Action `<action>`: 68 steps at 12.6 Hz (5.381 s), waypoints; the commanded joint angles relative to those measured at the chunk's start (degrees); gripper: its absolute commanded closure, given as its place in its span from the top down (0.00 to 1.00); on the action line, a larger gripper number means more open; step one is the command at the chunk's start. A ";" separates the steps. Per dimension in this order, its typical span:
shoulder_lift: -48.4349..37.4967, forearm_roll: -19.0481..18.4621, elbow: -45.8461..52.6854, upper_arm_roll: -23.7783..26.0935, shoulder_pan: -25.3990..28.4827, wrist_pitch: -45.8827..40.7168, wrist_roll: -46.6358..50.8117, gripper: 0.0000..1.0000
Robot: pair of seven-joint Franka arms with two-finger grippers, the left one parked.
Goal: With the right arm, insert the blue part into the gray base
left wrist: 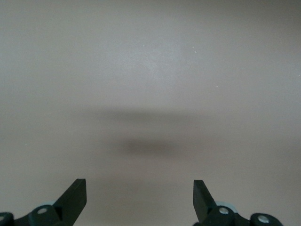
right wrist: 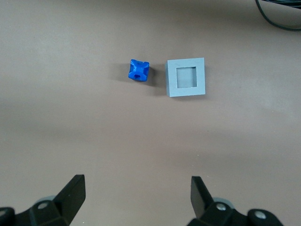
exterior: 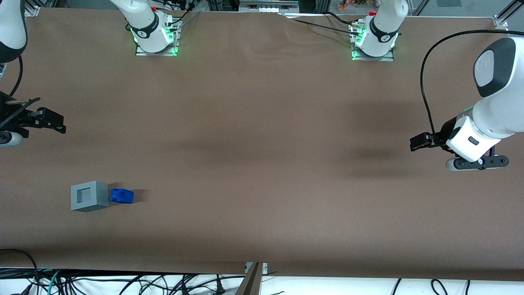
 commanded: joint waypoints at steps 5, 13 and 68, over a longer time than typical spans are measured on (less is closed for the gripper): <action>-0.09 -0.28 0.45 0.33 -0.12 -0.26 -0.24 0.99; -0.09 -0.37 0.45 0.33 -0.03 -0.09 -0.24 0.99; 31.72 2.53 -0.16 -0.81 3.14 38.59 9.52 0.74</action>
